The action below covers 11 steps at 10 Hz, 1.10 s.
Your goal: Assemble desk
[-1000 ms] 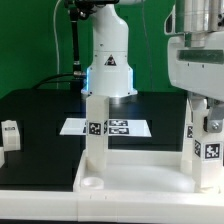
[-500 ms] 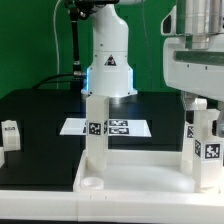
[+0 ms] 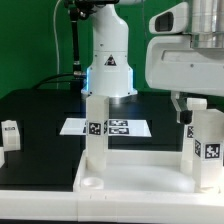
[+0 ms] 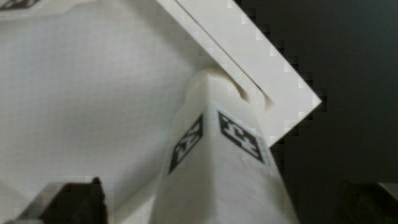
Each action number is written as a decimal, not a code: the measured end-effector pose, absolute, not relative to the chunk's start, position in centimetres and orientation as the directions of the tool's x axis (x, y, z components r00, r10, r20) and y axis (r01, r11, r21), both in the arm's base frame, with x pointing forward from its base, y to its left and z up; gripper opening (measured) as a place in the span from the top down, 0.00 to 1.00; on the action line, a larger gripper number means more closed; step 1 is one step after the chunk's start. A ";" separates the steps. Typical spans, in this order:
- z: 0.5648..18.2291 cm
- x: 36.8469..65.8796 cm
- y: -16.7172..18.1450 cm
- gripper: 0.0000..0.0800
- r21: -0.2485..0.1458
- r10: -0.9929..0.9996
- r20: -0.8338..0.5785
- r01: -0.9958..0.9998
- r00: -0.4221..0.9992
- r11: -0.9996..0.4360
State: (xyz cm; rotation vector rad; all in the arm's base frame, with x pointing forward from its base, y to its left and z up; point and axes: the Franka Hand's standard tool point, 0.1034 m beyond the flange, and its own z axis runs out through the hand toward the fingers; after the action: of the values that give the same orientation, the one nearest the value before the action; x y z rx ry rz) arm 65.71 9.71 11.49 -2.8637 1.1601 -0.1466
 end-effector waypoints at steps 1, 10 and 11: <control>11.4 65.9 9.8 0.19 -0.072 -0.567 0.100 -0.562 0.818 -0.824; 11.5 66.1 9.7 0.19 0.008 -0.064 0.135 -0.066 0.989 -0.998; 11.5 66.1 9.7 0.39 0.006 -0.082 0.135 -0.084 0.987 -0.996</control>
Offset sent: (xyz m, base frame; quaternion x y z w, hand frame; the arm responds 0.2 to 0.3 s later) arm 0.0027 0.0137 0.0032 0.0251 -0.0028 -0.3346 0.9420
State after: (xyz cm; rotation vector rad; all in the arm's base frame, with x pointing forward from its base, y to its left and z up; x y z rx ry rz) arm 66.06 9.67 11.49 -3.1429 0.1312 -0.2123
